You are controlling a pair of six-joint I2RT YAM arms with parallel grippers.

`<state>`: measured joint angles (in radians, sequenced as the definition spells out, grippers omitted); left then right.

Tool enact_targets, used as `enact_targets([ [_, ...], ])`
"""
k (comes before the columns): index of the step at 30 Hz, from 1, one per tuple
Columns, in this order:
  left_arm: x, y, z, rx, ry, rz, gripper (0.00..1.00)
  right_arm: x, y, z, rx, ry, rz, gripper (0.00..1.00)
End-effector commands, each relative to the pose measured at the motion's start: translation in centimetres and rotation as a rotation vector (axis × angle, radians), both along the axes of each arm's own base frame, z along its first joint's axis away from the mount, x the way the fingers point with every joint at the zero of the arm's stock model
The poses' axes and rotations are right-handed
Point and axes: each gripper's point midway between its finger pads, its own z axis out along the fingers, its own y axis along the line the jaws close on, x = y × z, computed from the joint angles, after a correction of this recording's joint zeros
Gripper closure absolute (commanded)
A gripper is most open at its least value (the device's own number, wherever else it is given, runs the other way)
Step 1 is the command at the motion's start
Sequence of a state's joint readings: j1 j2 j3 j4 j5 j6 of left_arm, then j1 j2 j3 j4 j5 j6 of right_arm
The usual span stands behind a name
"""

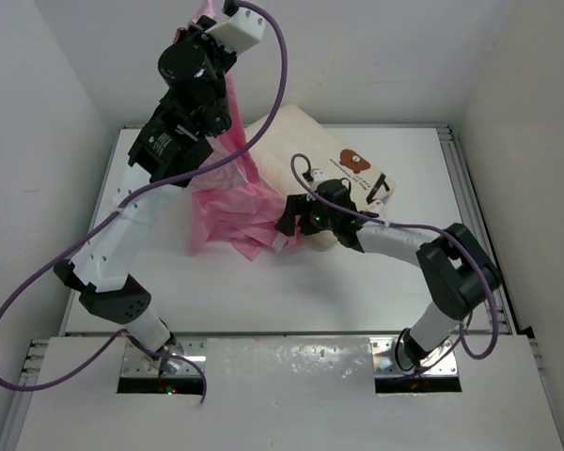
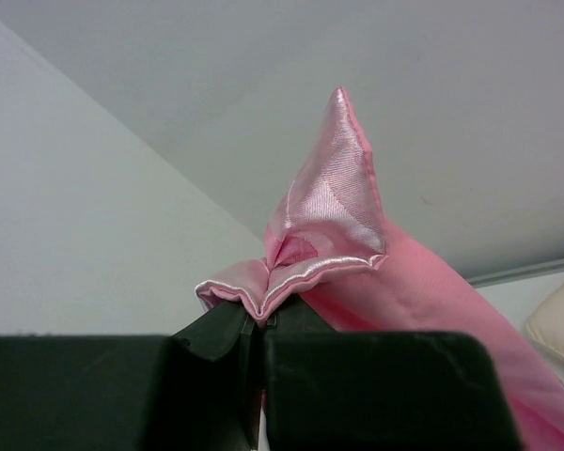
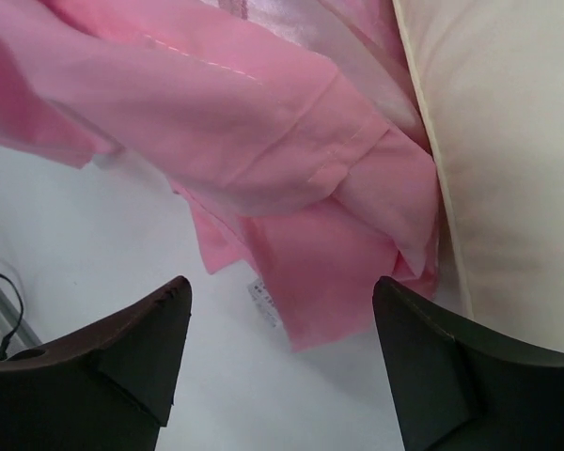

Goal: Put the pillow into the pillowcase

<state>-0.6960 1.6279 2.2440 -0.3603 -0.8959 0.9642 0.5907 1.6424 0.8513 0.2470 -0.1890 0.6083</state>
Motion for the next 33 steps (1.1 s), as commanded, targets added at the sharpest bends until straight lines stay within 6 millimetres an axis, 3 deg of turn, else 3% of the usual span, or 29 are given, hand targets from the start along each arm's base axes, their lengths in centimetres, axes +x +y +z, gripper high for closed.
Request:
enact_targets([
  [1,-1.6,2.1,2.1,-0.050,-0.064,0.032,1.00,1.1,2.1,-0.1,-0.005,-0.020,0.049,0.23],
  [6,-1.8,2.4,2.0,-0.048,-0.059,0.042,1.00,1.3,2.2,-4.4,-0.070,0.099,0.015,0.24],
  [8,-1.8,2.5,2.0,-0.049,-0.059,0.047,1.00,1.4,2.1,-6.0,-0.091,0.141,0.005,0.46],
  [9,-1.8,2.8,2.0,-0.048,-0.058,0.055,1.00,2.1,2.0,-5.8,-0.094,0.136,-0.016,0.62],
  [10,-1.8,2.9,1.9,-0.039,-0.055,0.058,1.00,2.2,1.6,-6.2,-0.112,0.151,-0.035,0.96],
  [13,-1.4,4.1,1.2,0.007,-0.029,0.113,1.00,3.3,0.2,-4.5,-0.110,0.106,-0.093,1.00],
  [14,-1.0,4.7,0.4,0.028,-0.009,0.136,1.00,3.8,-0.1,-2.1,-0.087,0.050,-0.093,1.00],
  [16,-0.3,7.5,-0.9,0.035,0.022,0.214,1.00,4.1,-1.5,-0.3,-0.087,-0.003,-0.111,1.00],
  [20,1.1,12.9,-6.0,0.025,0.162,0.340,1.00,3.9,-2.8,4.6,-0.039,-0.127,-0.085,1.00],
  [21,1.1,15.3,-8.4,0.041,0.231,0.409,1.00,3.6,-2.9,6.3,-0.020,-0.160,-0.061,1.00],
  [23,0.9,17.9,-12.2,0.066,0.321,0.479,1.00,2.5,-1.9,8.0,0.010,-0.198,0.036,1.00],
  [24,0.5,20.5,-13.2,0.039,0.338,0.526,1.00,1.7,-1.3,9.5,0.044,-0.231,0.081,1.00],
  [26,0.3,23.4,-16.1,0.008,0.405,0.563,1.00,-0.1,0.2,11.1,0.103,-0.265,0.204,1.00],
  [27,-0.4,26.9,-17.6,-0.029,0.443,0.622,1.00,-0.8,1.0,11.9,0.126,-0.284,0.245,1.00],
  [28,-0.5,28.4,-19.3,-0.034,0.485,0.650,1.00,-1.3,1.4,12.6,0.140,-0.297,0.279,1.00],
  [29,-0.7,30.7,-22.4,-0.031,0.557,0.707,1.00,-2.2,2.0,13.2,0.164,-0.298,0.336,1.00],
  [30,-0.6,31.5,-23.7,-0.007,0.599,0.723,1.00,-2.3,2.5,14.3,0.183,-0.306,0.366,1.00],
  [31,0.1,32.1,-26.8,0.014,0.679,0.735,1.00,-2.6,3.0,14.4,0.196,-0.295,0.397,1.00],
  [33,1.4,33.0,-29.0,0.012,0.716,0.733,1.00,-3.3,3.8,15.7,0.240,-0.291,0.481,1.00],
])
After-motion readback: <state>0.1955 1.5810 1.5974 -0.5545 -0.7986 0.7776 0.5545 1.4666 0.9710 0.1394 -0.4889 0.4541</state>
